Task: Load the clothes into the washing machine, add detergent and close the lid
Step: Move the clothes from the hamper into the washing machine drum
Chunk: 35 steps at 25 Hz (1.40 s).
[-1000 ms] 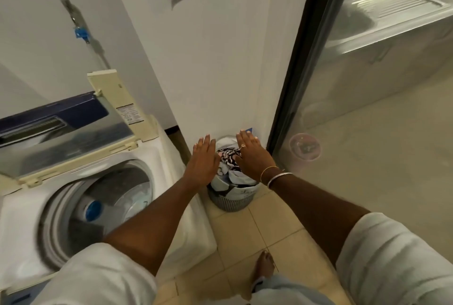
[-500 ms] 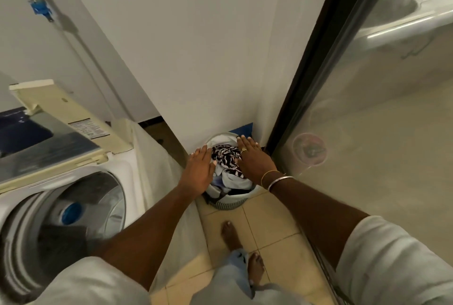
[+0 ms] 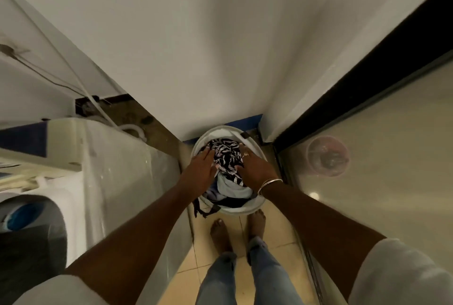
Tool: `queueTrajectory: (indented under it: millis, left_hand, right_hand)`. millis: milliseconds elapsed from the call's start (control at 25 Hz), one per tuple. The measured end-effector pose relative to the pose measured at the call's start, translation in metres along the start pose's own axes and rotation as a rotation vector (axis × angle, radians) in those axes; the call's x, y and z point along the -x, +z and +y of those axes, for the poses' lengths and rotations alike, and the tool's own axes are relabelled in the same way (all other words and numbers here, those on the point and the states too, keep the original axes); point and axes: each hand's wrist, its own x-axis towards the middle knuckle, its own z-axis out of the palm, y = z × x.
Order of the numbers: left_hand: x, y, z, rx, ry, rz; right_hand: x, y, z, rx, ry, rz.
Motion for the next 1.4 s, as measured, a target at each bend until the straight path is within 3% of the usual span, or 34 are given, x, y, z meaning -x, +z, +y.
queueTrajectory:
  millis: [360, 560, 680, 800, 960, 1120, 1400]
  left_hand:
    - [-0.128, 0.115, -0.087, 0.027, -0.116, -0.152]
    - [-0.194, 0.194, -0.132, -0.176, -0.059, -0.193]
    - [-0.212, 0.215, -0.135, -0.178, -0.088, -0.237]
    - [-0.208, 0.212, -0.133, -0.101, -0.054, -0.165]
    - [-0.178, 0.175, -0.112, 0.018, -0.034, -0.103]
    - [-0.145, 0.134, -0.085, 0.188, -0.086, 0.001]
    - [-0.076, 0.056, -0.020, 0.654, -0.119, 0.158]
  right_hand:
    - [-0.156, 0.119, 0.085, -0.028, 0.036, -0.127]
    - [-0.229, 0.176, 0.119, 0.035, 0.075, -0.204]
    - [-0.242, 0.191, 0.129, 0.099, 0.073, -0.125]
    - [-0.232, 0.174, 0.120, 0.121, 0.018, -0.004]
    - [-0.191, 0.129, 0.101, -0.137, -0.044, 0.167]
    - [-0.134, 0.073, 0.067, -0.542, 0.037, 0.057]
    - [-0.068, 0.016, 0.001, -1.170, 0.000, 0.115]
